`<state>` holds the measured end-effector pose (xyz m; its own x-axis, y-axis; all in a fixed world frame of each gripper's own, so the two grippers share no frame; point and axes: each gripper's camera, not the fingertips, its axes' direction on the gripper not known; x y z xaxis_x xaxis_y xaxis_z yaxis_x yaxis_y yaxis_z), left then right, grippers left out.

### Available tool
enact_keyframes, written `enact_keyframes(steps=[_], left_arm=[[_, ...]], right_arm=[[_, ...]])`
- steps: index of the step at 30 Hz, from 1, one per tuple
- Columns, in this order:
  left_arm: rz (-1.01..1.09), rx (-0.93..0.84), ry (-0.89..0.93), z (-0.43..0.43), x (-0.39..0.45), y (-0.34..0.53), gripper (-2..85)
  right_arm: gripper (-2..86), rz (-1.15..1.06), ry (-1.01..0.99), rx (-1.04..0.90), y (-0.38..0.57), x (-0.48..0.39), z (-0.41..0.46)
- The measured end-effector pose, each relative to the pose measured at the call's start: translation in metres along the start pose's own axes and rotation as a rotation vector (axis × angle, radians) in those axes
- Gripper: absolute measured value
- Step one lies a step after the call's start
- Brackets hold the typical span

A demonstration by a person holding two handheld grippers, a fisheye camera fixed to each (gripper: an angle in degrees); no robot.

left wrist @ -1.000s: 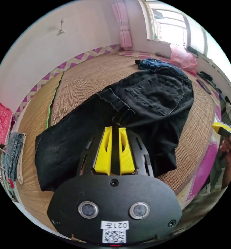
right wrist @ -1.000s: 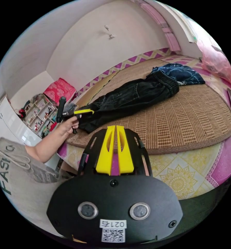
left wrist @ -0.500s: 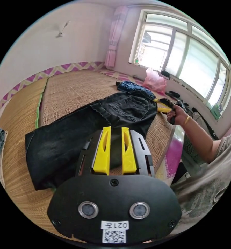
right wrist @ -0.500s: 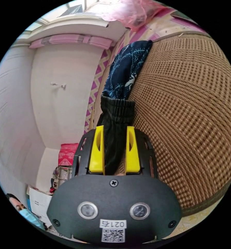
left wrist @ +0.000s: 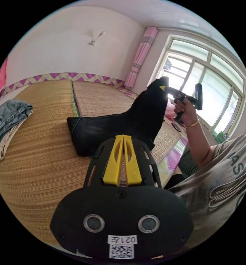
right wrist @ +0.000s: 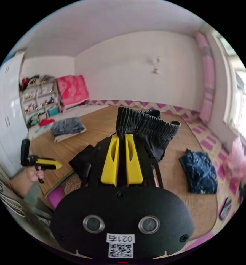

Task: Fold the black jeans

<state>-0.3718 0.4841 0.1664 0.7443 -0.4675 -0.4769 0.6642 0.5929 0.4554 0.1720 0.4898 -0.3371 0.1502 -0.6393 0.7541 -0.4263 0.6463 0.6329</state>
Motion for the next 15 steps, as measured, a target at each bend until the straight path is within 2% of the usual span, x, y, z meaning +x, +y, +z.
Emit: enact_keyframes(steps=[2,5,6,8,9,15], left_arm=[[-0.036,0.014,0.002,-0.013,-0.019,0.021,-1.0],[-0.107,0.036,-0.004,-0.031,-0.054,0.061,-1.0],[-0.134,0.041,0.003,-0.036,-0.068,0.076,-1.0],[-0.164,0.035,-0.007,-0.042,-0.086,0.098,-1.0],[-0.175,0.031,-0.022,-0.046,-0.095,0.111,-1.0],[-0.196,0.064,-0.012,-0.052,-0.124,0.154,-0.9]], right_arm=[[3.9,-0.24,-0.02,-0.044,-0.021,-0.137,0.051],[3.9,-0.463,-0.033,-0.17,-0.002,-0.279,0.145],[3.9,-0.507,-0.035,-0.214,0.008,-0.302,0.168],[3.8,-0.653,-0.059,-0.446,0.054,-0.37,0.252],[3.8,-0.65,-0.075,-0.452,0.061,-0.378,0.26],[3.2,-0.639,0.097,-0.198,0.032,-0.436,0.23]])
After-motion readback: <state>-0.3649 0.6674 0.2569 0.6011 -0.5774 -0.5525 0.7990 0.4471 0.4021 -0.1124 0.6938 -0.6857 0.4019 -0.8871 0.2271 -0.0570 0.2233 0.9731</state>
